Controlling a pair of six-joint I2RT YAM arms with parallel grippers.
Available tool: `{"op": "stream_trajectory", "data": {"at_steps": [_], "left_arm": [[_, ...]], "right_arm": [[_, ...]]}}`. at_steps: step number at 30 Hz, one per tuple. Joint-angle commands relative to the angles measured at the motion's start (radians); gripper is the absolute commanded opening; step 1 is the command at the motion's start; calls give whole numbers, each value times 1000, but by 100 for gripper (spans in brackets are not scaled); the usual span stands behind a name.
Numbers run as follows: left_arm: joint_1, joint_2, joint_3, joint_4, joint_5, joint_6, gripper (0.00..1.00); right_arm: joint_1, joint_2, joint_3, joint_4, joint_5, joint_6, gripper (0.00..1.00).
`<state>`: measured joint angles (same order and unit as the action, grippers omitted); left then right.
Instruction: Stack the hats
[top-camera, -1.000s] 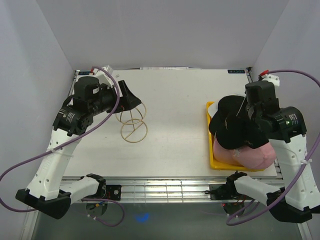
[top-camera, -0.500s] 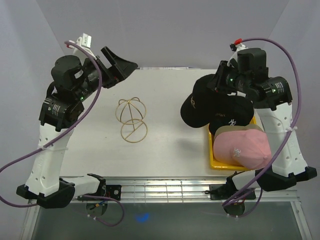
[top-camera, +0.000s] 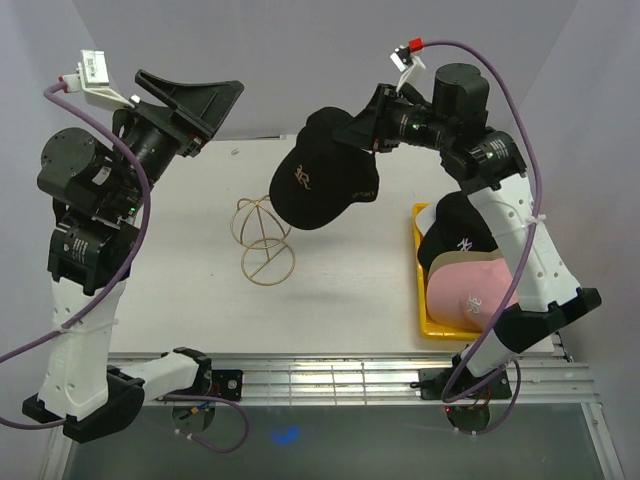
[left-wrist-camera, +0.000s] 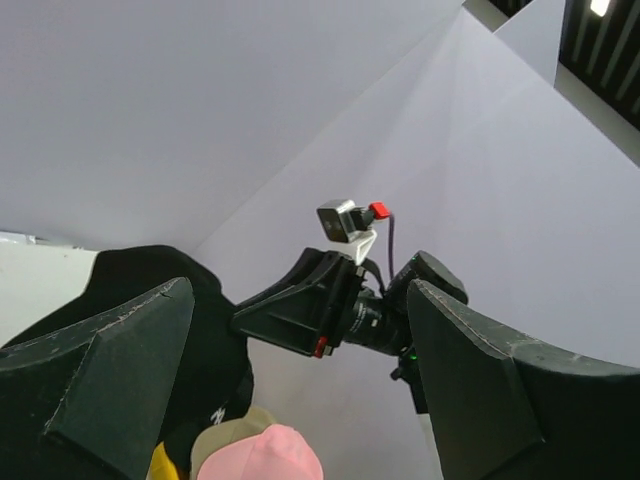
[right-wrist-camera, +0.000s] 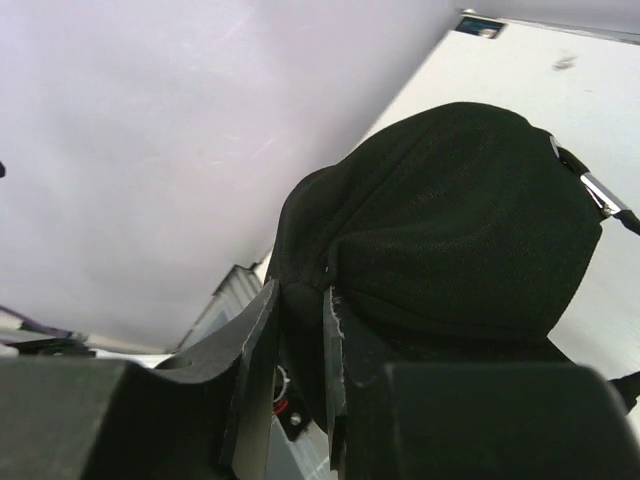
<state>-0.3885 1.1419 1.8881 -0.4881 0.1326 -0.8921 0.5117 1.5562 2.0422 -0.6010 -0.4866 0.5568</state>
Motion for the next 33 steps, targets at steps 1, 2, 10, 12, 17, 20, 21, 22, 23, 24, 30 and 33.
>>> {"op": "stream_trajectory", "data": {"at_steps": [1,2,10,12,17,20,21,22,23,24,30,33], "left_arm": [[-3,-22,26,39,-40,-19,98],[-3,-24,25,36,-42,-19,98],[-3,-39,17,2,-56,-11,98],[-3,-48,16,-15,-67,-4,98],[-3,-65,14,-35,-80,12,98],[-3,-70,16,-49,-82,15,98],[-3,-71,17,-53,-83,15,98],[-3,-73,16,-56,-83,15,98],[-3,-77,9,-56,-85,13,98],[-3,-77,5,-58,-88,15,98],[-3,-91,-35,-58,-90,4,98],[-4,-100,-70,-60,-99,1,98]], "right_arm": [[36,34,59,233,-131,101,8],[43,54,78,236,-135,107,8],[140,240,170,323,-185,167,8],[157,284,190,310,-188,158,8],[168,320,147,342,-255,138,8],[169,358,154,366,-325,150,8],[171,382,164,365,-339,150,8],[171,393,170,362,-351,150,8],[171,400,173,360,-377,149,8],[171,413,171,363,-391,149,8],[172,456,154,386,-498,147,8],[174,476,156,388,-523,137,8]]}}
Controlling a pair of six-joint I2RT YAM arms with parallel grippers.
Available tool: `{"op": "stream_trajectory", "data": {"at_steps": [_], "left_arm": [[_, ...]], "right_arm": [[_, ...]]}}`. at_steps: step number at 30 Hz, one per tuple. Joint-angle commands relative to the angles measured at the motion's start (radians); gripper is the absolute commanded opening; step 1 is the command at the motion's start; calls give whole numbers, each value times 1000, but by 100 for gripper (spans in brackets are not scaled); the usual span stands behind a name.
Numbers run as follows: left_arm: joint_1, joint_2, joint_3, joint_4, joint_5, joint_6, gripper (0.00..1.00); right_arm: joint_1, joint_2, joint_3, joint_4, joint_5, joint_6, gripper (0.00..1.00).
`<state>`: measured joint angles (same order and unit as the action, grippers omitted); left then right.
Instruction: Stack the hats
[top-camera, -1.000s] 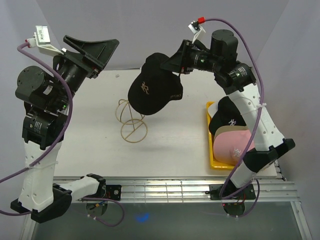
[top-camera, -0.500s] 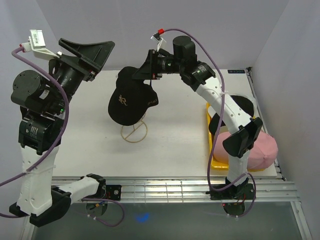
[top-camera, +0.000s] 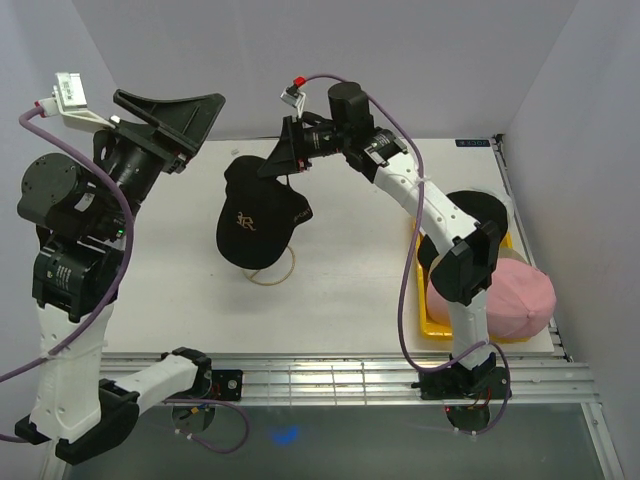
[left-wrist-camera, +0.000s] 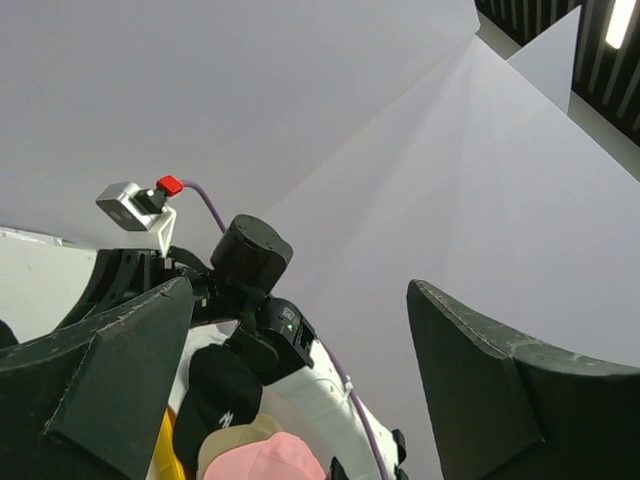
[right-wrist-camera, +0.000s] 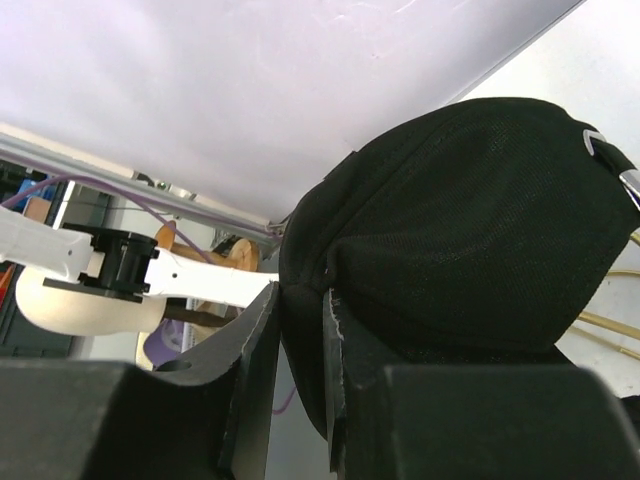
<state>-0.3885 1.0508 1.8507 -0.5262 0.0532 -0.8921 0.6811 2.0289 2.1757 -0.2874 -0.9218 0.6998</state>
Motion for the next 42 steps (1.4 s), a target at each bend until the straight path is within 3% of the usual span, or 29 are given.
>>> {"op": "stream_trajectory", "data": {"at_steps": [1,8,13,20,35,42], "left_arm": [[-3,-20,-47,-21,-26,-1,98],[-3,-61,-162,-58,-118,-18,98],[-3,-115,-267,-135,-268,-62,97],[-3,-173,-430,-212,-407,-128,94],[-3,-209,-648,-276,-516,-212,88],[-3,-227,-703,-282,-533,-228,86]], "right_arm": [[5,8,24,73,-88,-9,8],[5,56,18,79,-81,-16,8],[5,71,12,76,-60,-45,8],[5,87,-22,76,-14,-60,15],[6,50,-112,65,84,-98,51],[6,21,-139,31,153,-117,60]]}}
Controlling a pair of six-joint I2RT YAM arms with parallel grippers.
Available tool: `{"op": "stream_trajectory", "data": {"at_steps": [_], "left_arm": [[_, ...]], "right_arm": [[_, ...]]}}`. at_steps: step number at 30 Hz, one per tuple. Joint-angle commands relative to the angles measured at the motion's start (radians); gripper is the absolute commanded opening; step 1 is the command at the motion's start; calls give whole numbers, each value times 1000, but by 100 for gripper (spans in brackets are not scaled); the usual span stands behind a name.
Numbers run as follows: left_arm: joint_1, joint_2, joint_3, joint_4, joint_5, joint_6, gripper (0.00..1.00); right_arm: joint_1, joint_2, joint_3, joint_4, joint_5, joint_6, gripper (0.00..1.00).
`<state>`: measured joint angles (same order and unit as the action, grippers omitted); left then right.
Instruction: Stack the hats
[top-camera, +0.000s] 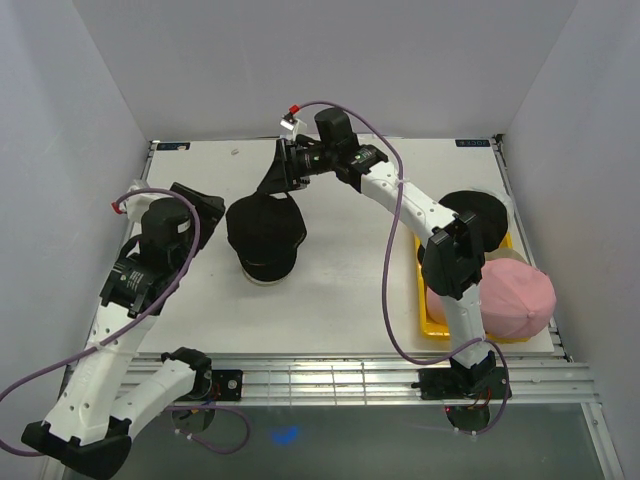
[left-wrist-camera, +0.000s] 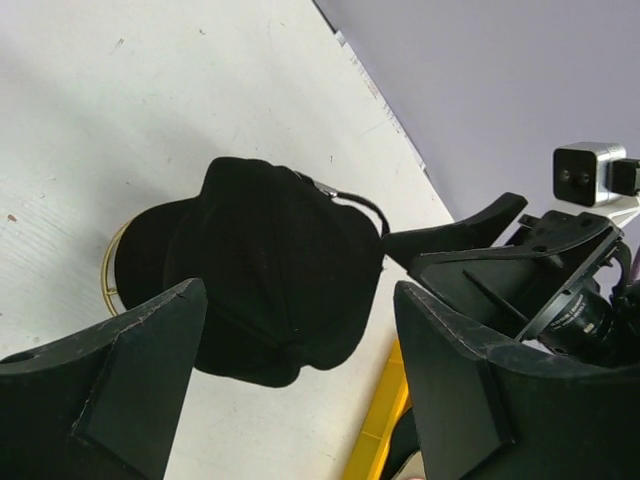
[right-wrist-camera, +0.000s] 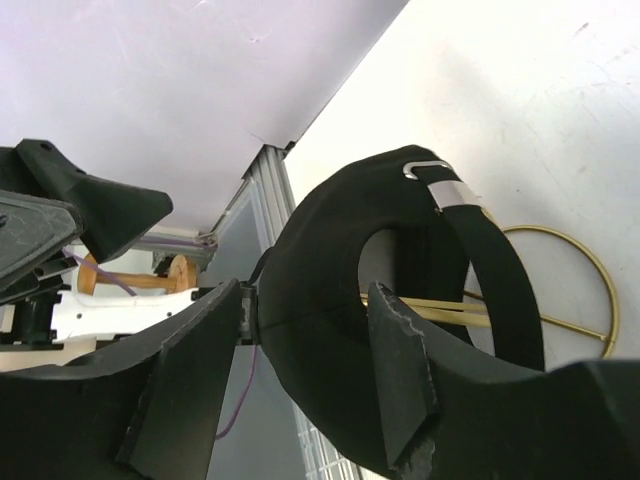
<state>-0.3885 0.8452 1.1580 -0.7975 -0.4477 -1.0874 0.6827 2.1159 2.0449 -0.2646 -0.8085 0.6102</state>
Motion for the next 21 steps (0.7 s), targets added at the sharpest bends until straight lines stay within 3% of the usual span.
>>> {"op": "stream_trajectory", "data": {"at_steps": [1,21], "left_arm": [[-3,-21,-14,-9,-29,-32,85],[-3,-18,-12,-19,3,-2,84]], "right_arm": [[5,-68,-6,4,54,-27,60],[-6,-128,8,-99,281,-66,63]]}}
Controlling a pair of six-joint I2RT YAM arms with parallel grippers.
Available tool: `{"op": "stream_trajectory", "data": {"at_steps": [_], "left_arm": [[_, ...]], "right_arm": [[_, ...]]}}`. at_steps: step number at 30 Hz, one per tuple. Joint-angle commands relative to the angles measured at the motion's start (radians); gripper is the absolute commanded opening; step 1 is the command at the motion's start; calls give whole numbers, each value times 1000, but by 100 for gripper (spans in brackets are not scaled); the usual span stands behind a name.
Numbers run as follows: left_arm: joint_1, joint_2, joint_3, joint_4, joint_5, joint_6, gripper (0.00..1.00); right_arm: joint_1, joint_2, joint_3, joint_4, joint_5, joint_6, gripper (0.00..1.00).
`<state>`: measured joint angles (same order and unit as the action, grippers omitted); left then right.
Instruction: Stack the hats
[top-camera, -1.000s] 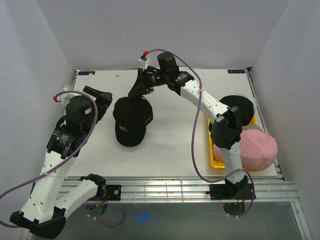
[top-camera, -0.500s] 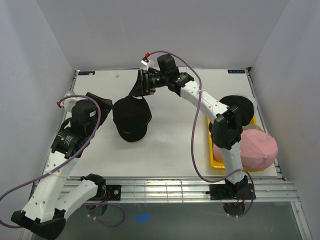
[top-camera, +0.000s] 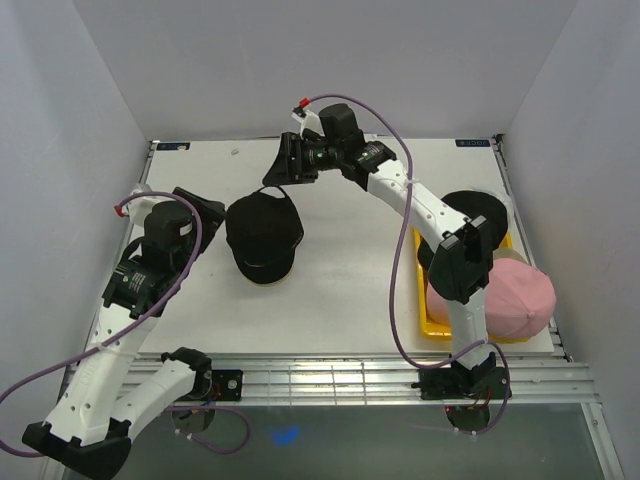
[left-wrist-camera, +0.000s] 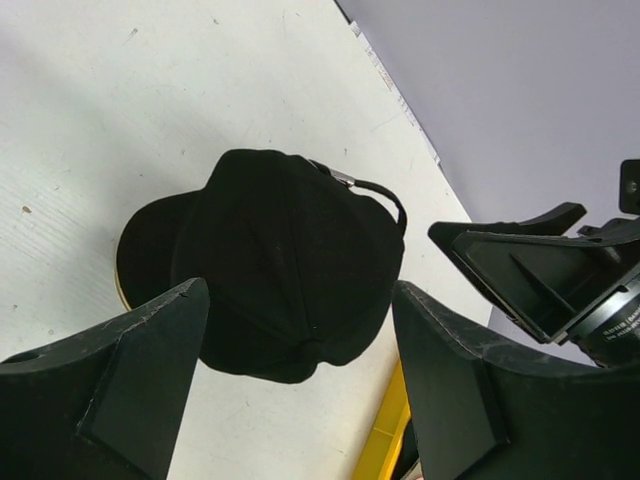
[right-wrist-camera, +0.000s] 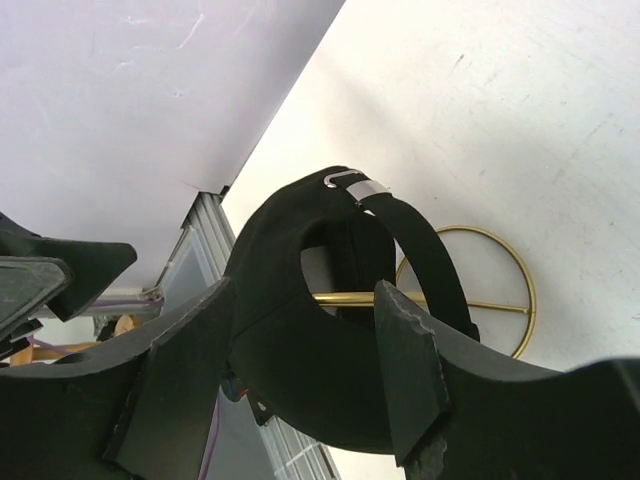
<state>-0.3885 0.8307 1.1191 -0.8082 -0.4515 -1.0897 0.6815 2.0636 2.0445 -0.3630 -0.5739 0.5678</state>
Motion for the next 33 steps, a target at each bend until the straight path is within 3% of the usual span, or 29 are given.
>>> {"op": "stream_trajectory", "data": {"at_steps": [1,6,14,24,28,33], "left_arm": [[-3,-2,36,-6,13,4,84],[-3,5,54,10,56,40,84],[-3,33,136,61,183,152,85],[-3,113,220,122,370,231,85],[-3,123,208,156,412,225,85],[-3,136,208,168,444,238,85]], "right_arm": [[-8,-80,16,-11,63,-26,64],[-25,-120,49,-129,137,-49,64],[-39,-410,-133,-384,546,-77,64],[-79,-922,-552,-741,1081,248,69],[-85,-1053,-619,-939,1193,430,70],[-173,-1227,-754,-945,1206,440,65]]}}
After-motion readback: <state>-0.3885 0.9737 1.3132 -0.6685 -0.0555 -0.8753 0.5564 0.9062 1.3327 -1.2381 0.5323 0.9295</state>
